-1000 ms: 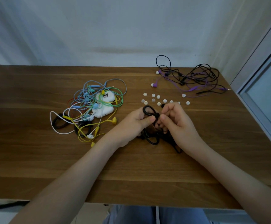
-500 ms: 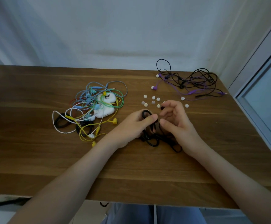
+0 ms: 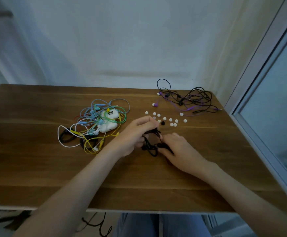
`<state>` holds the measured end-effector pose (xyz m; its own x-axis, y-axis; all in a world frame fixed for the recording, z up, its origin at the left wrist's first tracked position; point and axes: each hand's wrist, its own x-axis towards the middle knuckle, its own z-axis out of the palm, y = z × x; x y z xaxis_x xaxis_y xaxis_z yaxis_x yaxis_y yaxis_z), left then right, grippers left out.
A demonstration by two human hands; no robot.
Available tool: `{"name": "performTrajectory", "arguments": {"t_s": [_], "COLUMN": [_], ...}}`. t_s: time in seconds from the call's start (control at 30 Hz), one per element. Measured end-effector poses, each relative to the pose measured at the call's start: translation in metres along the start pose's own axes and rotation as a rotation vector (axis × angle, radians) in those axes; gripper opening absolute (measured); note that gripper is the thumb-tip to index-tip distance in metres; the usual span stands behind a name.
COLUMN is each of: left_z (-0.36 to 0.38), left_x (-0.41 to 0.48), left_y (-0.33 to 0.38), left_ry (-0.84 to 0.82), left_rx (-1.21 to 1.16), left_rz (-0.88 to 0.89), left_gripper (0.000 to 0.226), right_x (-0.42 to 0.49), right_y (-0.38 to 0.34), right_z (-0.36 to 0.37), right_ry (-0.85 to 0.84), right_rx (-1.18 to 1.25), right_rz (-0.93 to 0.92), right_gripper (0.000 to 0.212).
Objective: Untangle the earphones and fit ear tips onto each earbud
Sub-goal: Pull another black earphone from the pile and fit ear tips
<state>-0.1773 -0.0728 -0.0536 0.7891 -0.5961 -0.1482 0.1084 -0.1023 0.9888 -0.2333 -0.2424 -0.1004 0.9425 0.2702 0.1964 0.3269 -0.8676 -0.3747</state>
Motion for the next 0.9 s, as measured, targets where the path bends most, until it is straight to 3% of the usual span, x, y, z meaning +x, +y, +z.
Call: {"name": "performTrajectory", "arguments": {"t_s": [0.23,0.33,0.53,0.77,0.9], "left_z": [0.006,0.013,0.031,0.060,0.058], "left_x": [0.011,0.016,0.045,0.127,0.179], "left_y": [0.012,0.020,0.047,0.088,0.099], "left_ry": [0.013,-0.007,-0.021,0.034,0.097], "left_rx": [0.062,0.079,0.001,-0.188,-0.256], "left_rz": [0.074,0.127,0.161,0.217,0.175], "left_gripper": [0.017,0.015,0.019,0.015,0.010], "right_x": [-0.008,-0.011,0.001,0.049,0.084], "right_y": [0.003,0.009,0.033,0.083,0.126], "right_z": [0.002,0.001,-0.050,-0.126,-0.140], "right_ry": [0.076,0.126,0.266,0.547,0.514], "right_rx": [-0.082,-0.063,0.198,0.119,0.050], "right_rz": [-0.050,-0.035,0.124,0.162,0.198], "right_gripper": [0.047,0.038,0.015,0.017,0.023]}}
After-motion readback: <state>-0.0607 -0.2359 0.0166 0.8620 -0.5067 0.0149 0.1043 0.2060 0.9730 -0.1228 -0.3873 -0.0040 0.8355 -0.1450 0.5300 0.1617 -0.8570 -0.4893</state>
